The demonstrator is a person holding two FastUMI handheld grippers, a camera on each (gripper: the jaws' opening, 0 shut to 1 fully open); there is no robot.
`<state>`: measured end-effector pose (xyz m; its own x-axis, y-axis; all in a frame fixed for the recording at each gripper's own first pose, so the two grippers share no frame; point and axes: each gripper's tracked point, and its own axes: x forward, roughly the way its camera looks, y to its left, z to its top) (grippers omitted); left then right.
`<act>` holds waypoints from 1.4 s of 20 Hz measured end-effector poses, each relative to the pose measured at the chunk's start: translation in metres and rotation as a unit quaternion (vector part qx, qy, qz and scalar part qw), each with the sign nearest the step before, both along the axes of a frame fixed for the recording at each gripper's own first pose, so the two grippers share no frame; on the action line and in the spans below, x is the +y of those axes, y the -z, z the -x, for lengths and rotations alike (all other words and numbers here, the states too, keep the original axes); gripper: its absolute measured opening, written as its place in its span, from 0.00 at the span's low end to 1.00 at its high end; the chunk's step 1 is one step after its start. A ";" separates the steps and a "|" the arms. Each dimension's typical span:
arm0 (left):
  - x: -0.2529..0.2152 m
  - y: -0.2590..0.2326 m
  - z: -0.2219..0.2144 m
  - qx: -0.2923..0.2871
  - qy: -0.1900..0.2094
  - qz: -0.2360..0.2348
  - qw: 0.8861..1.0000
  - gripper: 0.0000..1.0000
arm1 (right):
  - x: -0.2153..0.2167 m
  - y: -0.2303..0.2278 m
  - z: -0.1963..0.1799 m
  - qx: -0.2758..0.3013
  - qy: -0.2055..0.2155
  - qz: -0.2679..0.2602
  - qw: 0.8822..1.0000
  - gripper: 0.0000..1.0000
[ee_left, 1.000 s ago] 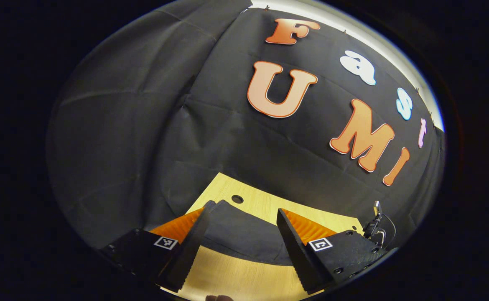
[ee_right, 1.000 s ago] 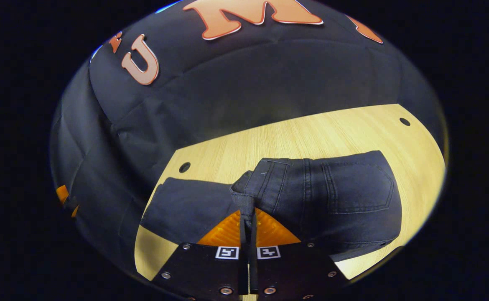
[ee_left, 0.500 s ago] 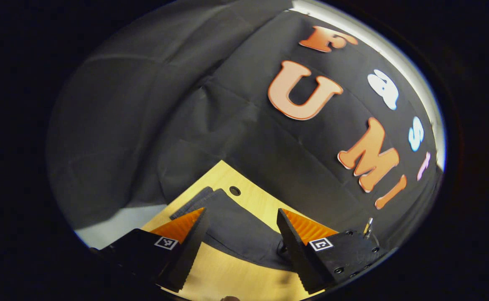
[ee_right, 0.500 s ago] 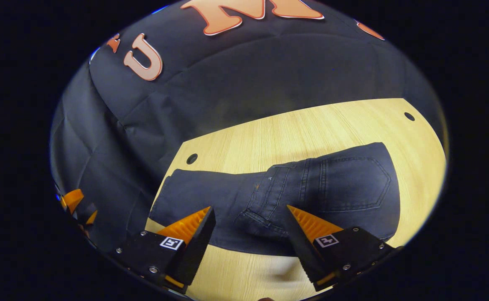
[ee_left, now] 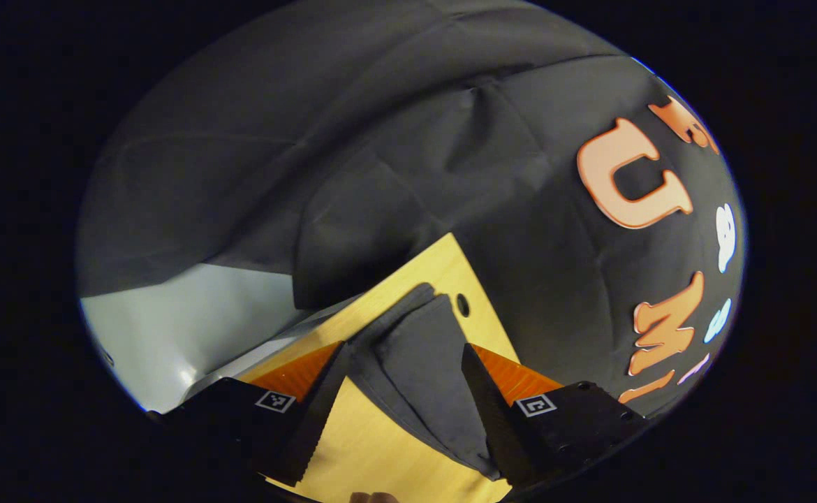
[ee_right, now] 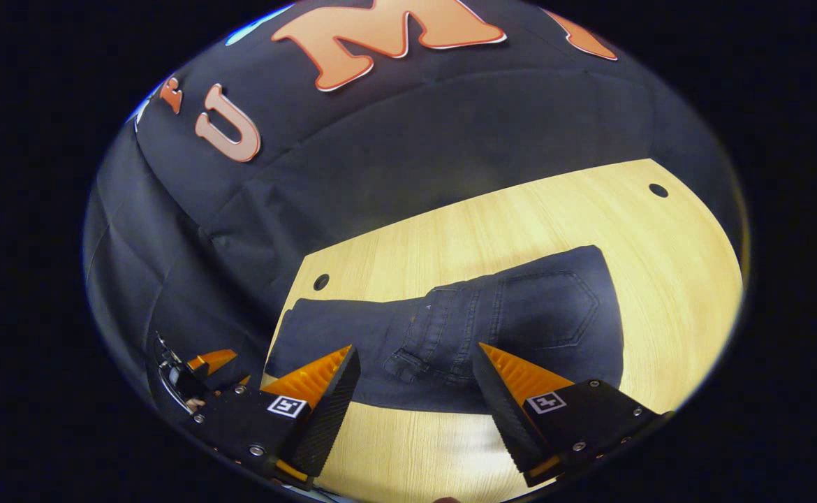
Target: Grasp the waist and the cuffs of the jeans and fold them to make the two legs overlap; first hold the waist and fold one-third of the jeans toward the cuffs, then hold the cuffs and fold the remaining one-third in the same direction to finish folding.
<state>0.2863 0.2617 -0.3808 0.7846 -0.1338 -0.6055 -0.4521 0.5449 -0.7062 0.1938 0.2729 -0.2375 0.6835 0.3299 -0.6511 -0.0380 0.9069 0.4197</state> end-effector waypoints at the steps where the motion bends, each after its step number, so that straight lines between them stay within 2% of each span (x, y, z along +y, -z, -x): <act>1: 0.001 0.005 -0.006 -0.003 -0.007 0.010 1.000 0.98 | -0.003 -0.001 0.000 0.000 0.009 -0.003 1.000 0.98; 6: 0.000 0.041 -0.001 0.029 -0.004 0.008 1.000 0.99 | -0.013 0.001 -0.001 0.002 0.041 -0.017 0.999 0.98; 8: -0.006 0.047 -0.006 0.036 -0.020 0.040 0.998 0.98 | -0.016 0.006 -0.001 0.008 0.049 -0.021 0.999 0.98; 9: -0.005 0.040 -0.012 0.022 -0.035 0.060 0.997 1.00 | -0.017 0.008 0.000 0.013 0.053 -0.025 0.998 0.99; 10: -0.013 0.040 -0.019 0.014 -0.040 0.071 0.997 0.97 | -0.019 0.009 0.000 0.016 0.059 -0.029 0.998 0.99; 15: -0.033 0.044 -0.032 0.000 -0.007 0.062 0.998 0.98 | -0.027 0.009 -0.002 0.019 0.072 -0.037 0.997 0.99; 22: -0.089 0.050 -0.077 -0.028 0.033 0.107 0.993 0.98 | -0.044 0.007 0.004 0.028 0.087 -0.046 0.995 0.99; 24: -0.107 0.059 -0.093 -0.023 0.042 0.113 0.992 0.94 | -0.053 0.007 0.011 0.027 0.094 -0.050 0.994 0.99; 26: -0.112 0.076 -0.109 -0.005 0.047 0.089 0.995 0.81 | -0.059 0.007 0.017 0.027 0.100 -0.048 0.993 0.99; 28: -0.118 0.097 -0.116 0.031 0.043 0.079 0.995 0.28 | -0.064 0.007 0.023 0.032 0.102 -0.052 0.993 0.99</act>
